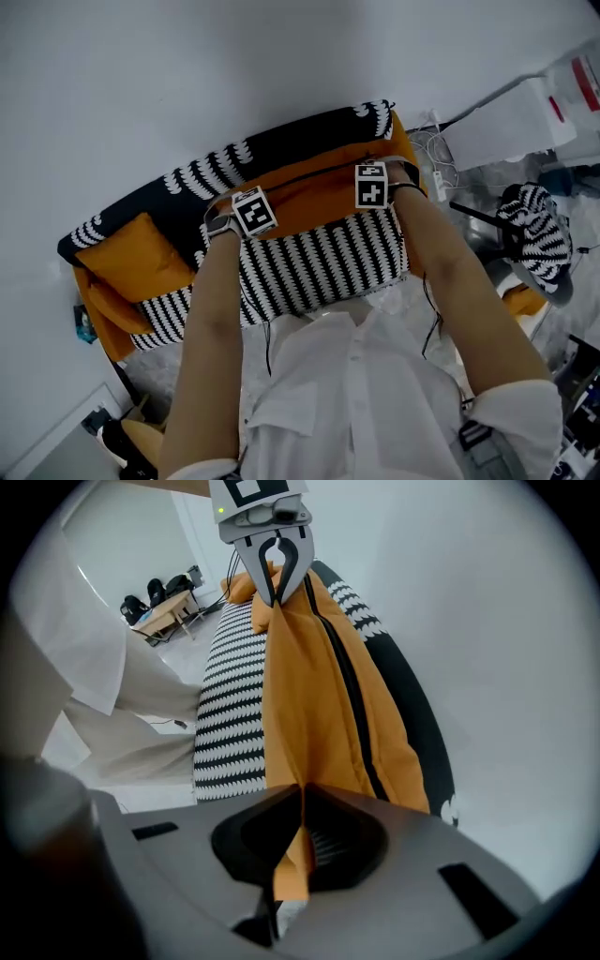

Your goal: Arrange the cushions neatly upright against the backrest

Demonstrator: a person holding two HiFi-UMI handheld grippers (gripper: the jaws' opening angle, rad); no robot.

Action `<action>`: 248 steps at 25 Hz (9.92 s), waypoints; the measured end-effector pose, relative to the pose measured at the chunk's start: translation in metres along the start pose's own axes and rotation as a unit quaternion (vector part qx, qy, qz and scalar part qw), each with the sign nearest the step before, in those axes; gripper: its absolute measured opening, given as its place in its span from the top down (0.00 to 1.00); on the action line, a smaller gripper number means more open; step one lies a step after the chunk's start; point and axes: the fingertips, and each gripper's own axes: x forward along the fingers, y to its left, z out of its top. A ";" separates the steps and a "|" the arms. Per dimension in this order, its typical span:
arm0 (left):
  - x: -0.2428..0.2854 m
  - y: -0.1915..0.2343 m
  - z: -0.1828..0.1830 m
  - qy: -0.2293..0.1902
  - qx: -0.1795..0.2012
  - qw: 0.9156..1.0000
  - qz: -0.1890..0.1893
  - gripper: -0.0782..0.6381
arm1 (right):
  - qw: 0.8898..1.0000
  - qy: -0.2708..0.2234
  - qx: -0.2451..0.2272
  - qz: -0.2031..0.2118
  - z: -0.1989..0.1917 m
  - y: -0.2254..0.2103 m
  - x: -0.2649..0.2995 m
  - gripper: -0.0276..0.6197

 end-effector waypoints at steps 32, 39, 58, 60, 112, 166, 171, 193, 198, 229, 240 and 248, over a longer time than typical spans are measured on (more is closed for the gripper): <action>0.010 0.086 0.048 -0.102 -0.153 0.978 0.103 0.74 | 0.954 -0.125 0.247 -0.118 -0.038 -0.093 0.004 0.73; -0.036 0.061 0.062 -0.321 -0.321 0.886 0.094 0.75 | 0.844 -0.308 0.425 -0.107 -0.019 -0.068 -0.036 0.73; -0.162 -0.048 -0.050 -0.572 -0.408 0.693 0.161 0.87 | 0.780 -0.478 0.401 -0.047 0.164 0.048 -0.100 0.95; -0.169 -0.062 -0.078 -0.582 -0.416 0.678 0.170 0.87 | 0.786 -0.478 0.390 -0.045 0.186 0.063 -0.101 0.95; -0.251 -0.075 -0.624 -0.457 -0.443 0.716 0.287 0.87 | 0.859 -0.431 0.277 0.027 0.659 0.155 -0.016 0.95; -0.058 0.078 -0.825 0.079 -0.115 0.984 0.111 0.87 | 0.998 -0.043 -0.018 0.030 0.784 0.097 0.243 0.94; -0.070 0.060 -0.817 0.094 -0.114 0.983 0.111 0.87 | 0.997 -0.063 0.007 0.033 0.777 0.114 0.225 0.94; -0.103 0.035 -0.519 0.068 -0.054 0.980 0.179 0.87 | 0.997 -0.020 -0.014 -0.072 0.513 0.054 0.097 0.93; -0.087 0.064 -0.444 0.054 -0.051 0.979 0.191 0.87 | 0.995 -0.014 0.010 -0.099 0.439 0.019 0.088 0.93; -0.085 0.061 -0.445 -0.038 -0.100 0.977 0.186 0.48 | 0.989 -0.067 0.106 -0.083 0.443 0.036 0.089 0.61; -0.122 0.015 -0.433 -0.273 -0.330 0.890 0.154 0.55 | 0.869 -0.305 0.385 -0.055 0.478 0.081 0.043 0.59; -0.098 -0.075 -0.495 -0.326 -0.439 0.831 0.106 0.65 | 0.876 -0.295 0.380 0.018 0.534 0.188 0.078 0.59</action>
